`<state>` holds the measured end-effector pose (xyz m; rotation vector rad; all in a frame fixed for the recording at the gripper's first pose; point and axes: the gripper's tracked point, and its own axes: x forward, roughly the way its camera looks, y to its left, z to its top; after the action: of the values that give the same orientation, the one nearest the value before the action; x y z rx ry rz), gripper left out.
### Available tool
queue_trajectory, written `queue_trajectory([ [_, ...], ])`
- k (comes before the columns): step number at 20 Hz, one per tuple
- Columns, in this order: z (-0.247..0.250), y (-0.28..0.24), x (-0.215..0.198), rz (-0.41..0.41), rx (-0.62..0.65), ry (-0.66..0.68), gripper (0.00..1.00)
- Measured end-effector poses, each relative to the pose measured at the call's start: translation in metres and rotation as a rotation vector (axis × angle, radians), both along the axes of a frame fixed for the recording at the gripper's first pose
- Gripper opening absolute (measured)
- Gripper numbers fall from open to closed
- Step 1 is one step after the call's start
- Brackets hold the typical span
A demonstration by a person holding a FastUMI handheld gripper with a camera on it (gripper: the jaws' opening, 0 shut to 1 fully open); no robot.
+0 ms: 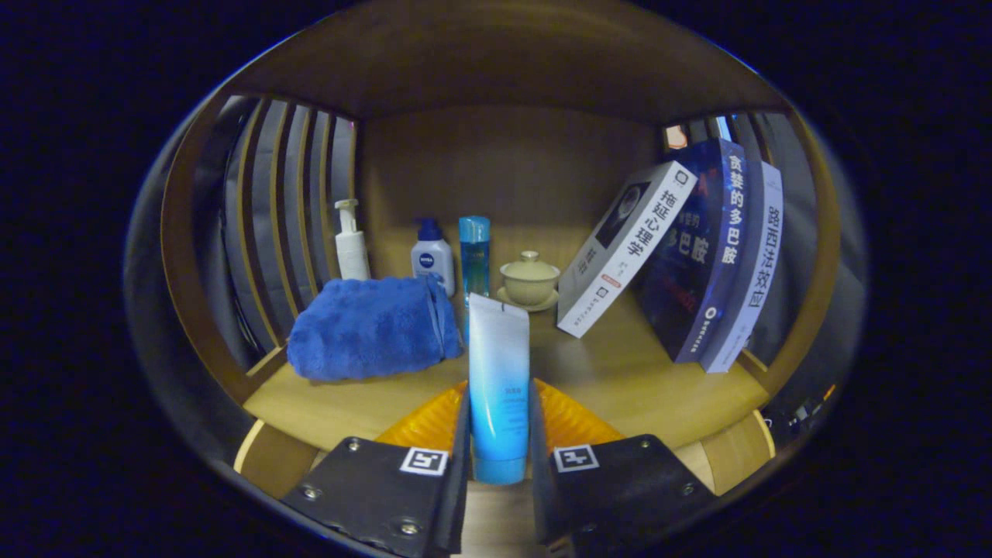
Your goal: Pull open the drawer, take out the items inside it, and place them on the countertop above the cabinet.
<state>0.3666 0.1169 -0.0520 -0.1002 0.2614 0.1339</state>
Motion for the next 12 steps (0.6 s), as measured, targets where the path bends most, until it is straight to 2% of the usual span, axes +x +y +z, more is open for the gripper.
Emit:
queue_trajectory([
  [6,-0.004,-0.001,0.018,-0.014,0.05,0.013,0.35],
  [9,-0.011,-0.004,0.027,-0.032,0.034,0.018,0.35],
  [11,-0.028,-0.011,0.027,-0.063,0.004,0.075,0.35],
  [12,-0.021,-0.009,0.029,-0.073,0.009,0.042,0.35],
])
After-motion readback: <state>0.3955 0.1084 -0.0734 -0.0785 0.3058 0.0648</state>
